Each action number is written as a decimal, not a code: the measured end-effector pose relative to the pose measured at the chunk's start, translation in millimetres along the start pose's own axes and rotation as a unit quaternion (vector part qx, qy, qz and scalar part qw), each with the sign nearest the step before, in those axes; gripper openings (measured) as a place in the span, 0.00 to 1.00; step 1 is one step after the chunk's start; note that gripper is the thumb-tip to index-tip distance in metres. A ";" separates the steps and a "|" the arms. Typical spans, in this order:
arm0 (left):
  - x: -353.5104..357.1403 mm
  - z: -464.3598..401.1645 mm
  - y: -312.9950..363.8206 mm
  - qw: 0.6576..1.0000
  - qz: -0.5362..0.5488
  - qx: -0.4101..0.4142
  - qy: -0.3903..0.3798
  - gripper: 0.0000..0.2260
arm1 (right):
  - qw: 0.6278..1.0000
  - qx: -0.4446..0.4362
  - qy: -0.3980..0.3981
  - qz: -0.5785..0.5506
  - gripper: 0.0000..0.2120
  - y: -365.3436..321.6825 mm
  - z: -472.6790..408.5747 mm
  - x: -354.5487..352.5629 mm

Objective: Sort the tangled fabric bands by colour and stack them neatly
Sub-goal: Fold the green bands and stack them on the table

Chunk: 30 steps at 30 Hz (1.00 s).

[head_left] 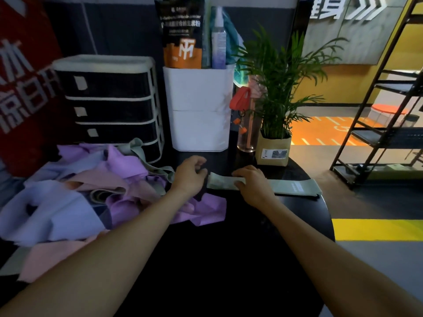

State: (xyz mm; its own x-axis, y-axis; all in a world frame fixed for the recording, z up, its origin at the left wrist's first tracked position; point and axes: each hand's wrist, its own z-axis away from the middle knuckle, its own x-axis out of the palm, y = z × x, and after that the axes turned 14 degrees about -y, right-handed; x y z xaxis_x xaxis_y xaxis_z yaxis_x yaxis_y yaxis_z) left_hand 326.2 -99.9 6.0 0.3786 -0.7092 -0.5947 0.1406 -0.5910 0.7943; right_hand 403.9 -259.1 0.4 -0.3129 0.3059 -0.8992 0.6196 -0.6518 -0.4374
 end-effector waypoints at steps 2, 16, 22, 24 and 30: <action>-22.0 5.9 1.9 1.000 -0.019 0.009 0.003 0.11 | 1.000 -0.024 0.000 -0.014 0.16 -25.7 -10.1 0.3; -161.0 25.9 -53.2 0.973 -0.227 -0.025 0.030 0.14 | 0.991 -0.056 -0.040 -0.115 0.15 -125.2 -81.5 44.4; -165.3 23.3 -69.3 0.978 -0.206 -0.018 0.029 0.15 | 0.996 -0.028 -0.048 -0.075 0.13 -126.8 -103.8 67.7; -164.9 22.9 -73.8 0.980 -0.197 -0.020 0.027 0.14 | 0.995 -0.022 -0.044 -0.084 0.13 -125.2 -106.2 72.3; -167.2 25.1 -79.0 0.984 -0.170 -0.014 0.041 0.13 | 0.987 -0.037 0.050 -0.145 0.10 -136.8 -99.6 54.5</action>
State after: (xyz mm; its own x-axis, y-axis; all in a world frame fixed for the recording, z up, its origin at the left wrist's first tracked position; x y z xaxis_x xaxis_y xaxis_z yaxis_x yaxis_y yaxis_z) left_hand 228.8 55.7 39.5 0.3780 -0.4374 -0.8160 0.2972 -0.7773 0.5544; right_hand 373.8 -84.1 9.8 -0.4151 0.5416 -0.7310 0.5657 -0.4757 -0.6736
